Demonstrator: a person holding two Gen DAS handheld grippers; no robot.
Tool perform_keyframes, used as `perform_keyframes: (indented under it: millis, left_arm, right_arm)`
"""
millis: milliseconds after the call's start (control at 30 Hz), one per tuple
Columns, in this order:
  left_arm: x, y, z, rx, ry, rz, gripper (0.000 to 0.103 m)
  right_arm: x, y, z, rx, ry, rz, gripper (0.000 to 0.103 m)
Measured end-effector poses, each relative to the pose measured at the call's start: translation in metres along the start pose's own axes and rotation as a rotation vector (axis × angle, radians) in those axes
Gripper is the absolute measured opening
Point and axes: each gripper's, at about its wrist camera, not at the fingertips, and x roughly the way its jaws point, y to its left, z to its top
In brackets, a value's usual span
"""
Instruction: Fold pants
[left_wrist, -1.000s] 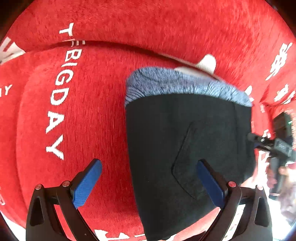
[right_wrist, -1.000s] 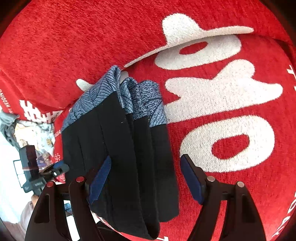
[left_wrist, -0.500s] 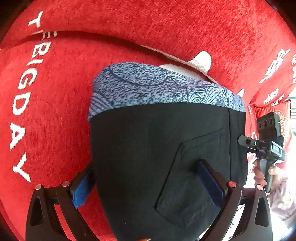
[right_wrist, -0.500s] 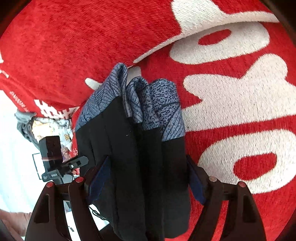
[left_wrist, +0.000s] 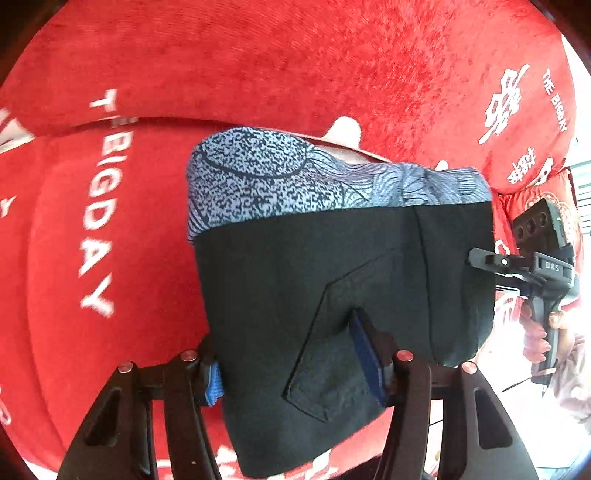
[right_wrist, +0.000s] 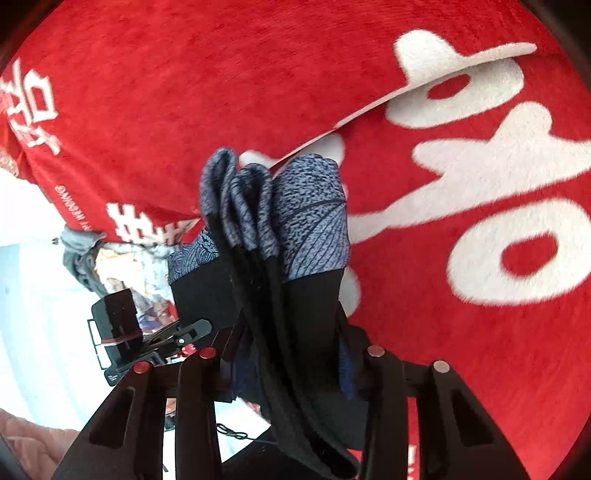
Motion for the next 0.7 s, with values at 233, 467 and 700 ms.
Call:
perform_keyframes:
  millis: [233, 467, 700]
  left_arm:
    - [-0.025, 0.042, -0.036, -0.091, -0.015, 0.129, 0.06]
    - [0.005, 0.079, -0.045, -0.143, -0.04, 0.217, 0.087]
    - [0.001, 0.062, -0.047, -0.094, -0.044, 0.293, 0.094]
  right_arm:
    - [0.04, 0.027, -0.04, -0.01, 0.046, 0.012, 0.043]
    - [0.071, 0.011, -0.035, 0.024, 0.013, -0.181, 0.051]
    - [0.078, 0.026, -0.032, -0.021, 0.03, -0.318, 0.062]
